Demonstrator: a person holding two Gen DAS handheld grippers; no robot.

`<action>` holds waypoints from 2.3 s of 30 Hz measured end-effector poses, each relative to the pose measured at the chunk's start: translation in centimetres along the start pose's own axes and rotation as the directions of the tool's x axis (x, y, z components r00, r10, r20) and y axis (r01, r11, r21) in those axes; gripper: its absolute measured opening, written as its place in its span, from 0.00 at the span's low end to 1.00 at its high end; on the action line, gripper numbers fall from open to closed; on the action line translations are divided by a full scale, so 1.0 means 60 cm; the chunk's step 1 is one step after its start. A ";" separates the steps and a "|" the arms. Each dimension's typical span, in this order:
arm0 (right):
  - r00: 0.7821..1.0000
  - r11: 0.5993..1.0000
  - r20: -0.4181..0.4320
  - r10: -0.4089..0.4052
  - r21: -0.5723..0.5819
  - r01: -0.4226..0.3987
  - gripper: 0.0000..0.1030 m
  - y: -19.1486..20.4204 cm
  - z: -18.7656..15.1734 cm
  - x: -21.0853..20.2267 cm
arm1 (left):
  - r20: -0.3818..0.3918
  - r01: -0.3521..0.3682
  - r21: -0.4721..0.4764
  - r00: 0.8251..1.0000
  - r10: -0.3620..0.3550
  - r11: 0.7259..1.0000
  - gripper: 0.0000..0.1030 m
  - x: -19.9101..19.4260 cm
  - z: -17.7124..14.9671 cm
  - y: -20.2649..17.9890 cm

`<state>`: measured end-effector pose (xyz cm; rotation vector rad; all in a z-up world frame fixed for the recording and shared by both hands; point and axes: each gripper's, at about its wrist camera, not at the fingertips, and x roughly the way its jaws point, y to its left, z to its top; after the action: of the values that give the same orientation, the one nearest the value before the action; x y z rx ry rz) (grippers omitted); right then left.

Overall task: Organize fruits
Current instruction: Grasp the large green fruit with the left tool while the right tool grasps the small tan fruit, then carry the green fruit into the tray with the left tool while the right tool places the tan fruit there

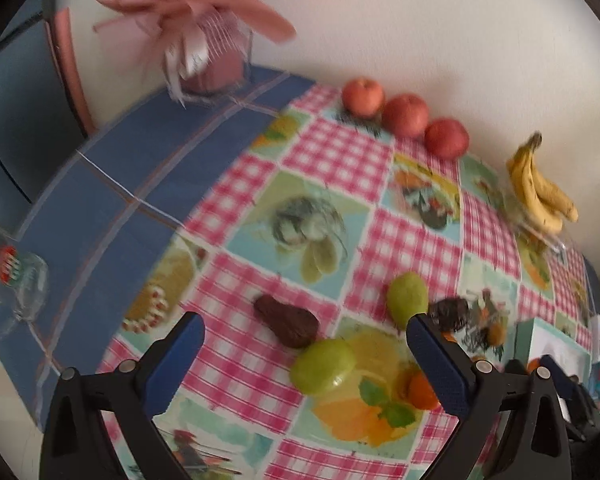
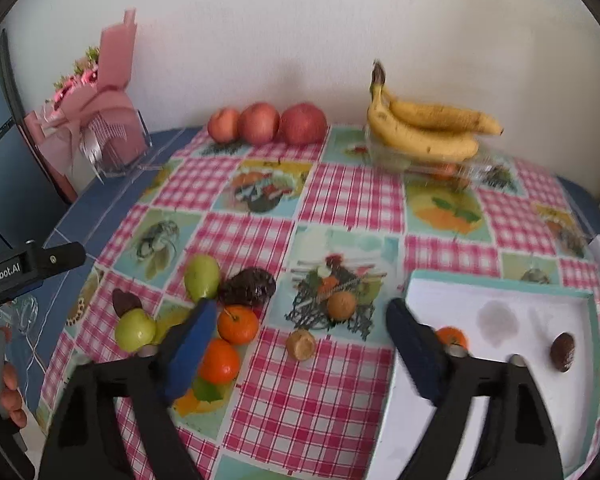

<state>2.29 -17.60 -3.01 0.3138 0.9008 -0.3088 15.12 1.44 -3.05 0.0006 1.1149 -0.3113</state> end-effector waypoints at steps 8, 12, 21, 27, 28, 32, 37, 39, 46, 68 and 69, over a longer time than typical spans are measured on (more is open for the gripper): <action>0.990 1.000 -0.138 0.017 0.025 -0.013 0.61 -0.011 -0.036 0.071 | -0.131 0.023 -0.056 0.991 -0.031 0.998 0.90 0.066 -0.024 0.000; 0.987 1.000 -0.159 0.014 0.019 -0.011 0.54 -0.010 -0.044 0.086 | -0.156 0.046 -0.098 0.986 -0.061 0.994 0.87 0.081 -0.029 0.005; 0.987 1.000 -0.161 0.009 -0.016 -0.012 0.34 -0.001 -0.045 0.095 | -0.192 0.050 -0.156 0.978 -0.080 0.987 0.53 0.102 -0.036 0.010; 0.987 1.000 -0.159 0.004 -0.027 -0.009 0.22 0.003 -0.044 0.098 | -0.184 0.037 -0.170 0.980 -0.069 0.985 0.52 0.099 -0.036 0.013; 0.988 1.000 -0.157 0.008 -0.028 -0.013 0.22 0.002 -0.044 0.097 | -0.182 0.043 -0.174 0.980 -0.075 0.984 0.52 0.099 -0.035 0.012; 0.991 1.000 -0.133 0.021 -0.016 -0.023 0.22 -0.001 -0.037 0.083 | -0.158 0.088 -0.173 0.981 -0.116 0.981 0.52 0.083 -0.029 0.003; 0.997 1.000 -0.078 0.026 0.007 -0.026 0.22 -0.009 -0.018 0.039 | -0.100 0.120 -0.133 0.986 -0.133 0.984 0.52 0.045 -0.016 -0.016; 0.998 1.000 -0.067 0.010 0.020 -0.009 0.22 -0.014 -0.012 0.022 | -0.075 0.130 -0.111 0.987 -0.139 0.985 0.52 0.029 -0.012 -0.027; 0.998 0.991 -0.064 -0.026 0.127 0.034 0.22 -0.064 -0.009 -0.026 | -0.007 0.160 -0.031 0.987 -0.161 0.987 0.52 -0.024 -0.012 -0.073; 0.964 0.872 -0.079 -0.253 0.413 0.262 0.22 -0.323 -0.050 -0.104 | -0.106 0.302 0.235 0.953 -0.284 0.924 0.52 -0.051 -0.096 -0.295; 0.962 0.864 -0.083 -0.259 0.426 0.270 0.22 -0.333 -0.054 -0.106 | -0.118 0.309 0.255 0.950 -0.288 0.916 0.52 -0.052 -0.106 -0.310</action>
<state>-11.51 -33.73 -2.50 0.6088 0.8932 -0.7699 3.69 -14.61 -0.25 0.0856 1.1423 -0.7434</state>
